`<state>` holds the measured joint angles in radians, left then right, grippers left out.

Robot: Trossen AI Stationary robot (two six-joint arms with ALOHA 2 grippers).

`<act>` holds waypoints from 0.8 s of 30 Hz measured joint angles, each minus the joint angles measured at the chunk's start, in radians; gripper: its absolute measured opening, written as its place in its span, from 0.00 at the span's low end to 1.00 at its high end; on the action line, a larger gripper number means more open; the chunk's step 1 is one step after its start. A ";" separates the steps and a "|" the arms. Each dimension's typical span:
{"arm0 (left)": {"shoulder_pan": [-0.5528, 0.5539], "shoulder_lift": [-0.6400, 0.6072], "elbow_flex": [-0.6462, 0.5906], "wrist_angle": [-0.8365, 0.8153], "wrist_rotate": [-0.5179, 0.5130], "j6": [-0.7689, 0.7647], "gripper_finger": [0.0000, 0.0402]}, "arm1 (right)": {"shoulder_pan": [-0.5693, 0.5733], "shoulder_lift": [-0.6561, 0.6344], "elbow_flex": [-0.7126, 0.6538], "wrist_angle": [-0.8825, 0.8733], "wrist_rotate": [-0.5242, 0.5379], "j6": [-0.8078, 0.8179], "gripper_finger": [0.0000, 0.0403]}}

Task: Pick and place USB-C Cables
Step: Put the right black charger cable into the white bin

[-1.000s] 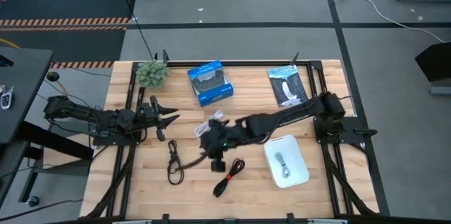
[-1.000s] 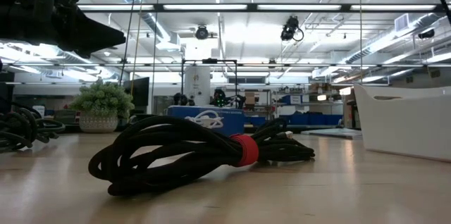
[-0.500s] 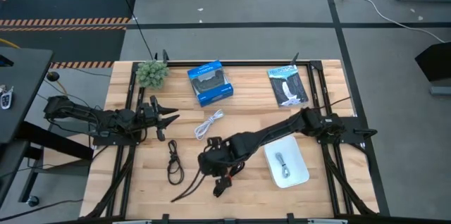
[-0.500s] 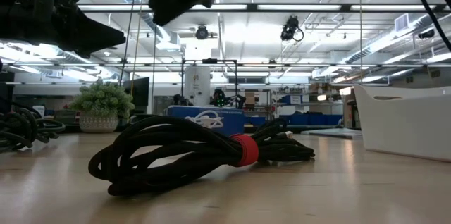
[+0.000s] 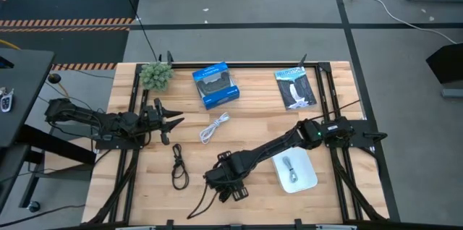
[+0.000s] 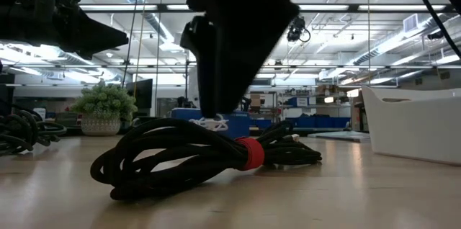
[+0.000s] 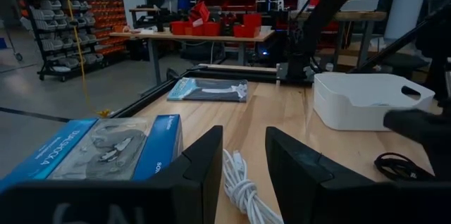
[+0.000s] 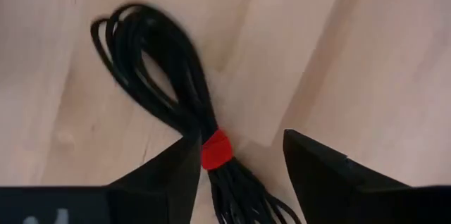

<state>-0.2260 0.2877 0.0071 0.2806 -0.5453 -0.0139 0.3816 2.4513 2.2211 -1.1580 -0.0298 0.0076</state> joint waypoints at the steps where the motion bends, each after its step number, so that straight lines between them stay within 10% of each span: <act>1: 0.000 0.000 0.000 0.000 0.000 0.000 0.29 | 0.004 0.005 0.000 -0.002 -0.009 -0.026 0.52; 24: 0.000 0.000 0.000 0.006 0.000 0.000 0.29 | 0.045 0.019 -0.073 0.002 0.058 -0.187 0.41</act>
<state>-0.2259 0.2876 0.0071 0.2863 -0.5453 -0.0139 0.4265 2.4702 2.1483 -1.1557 0.0283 -0.1791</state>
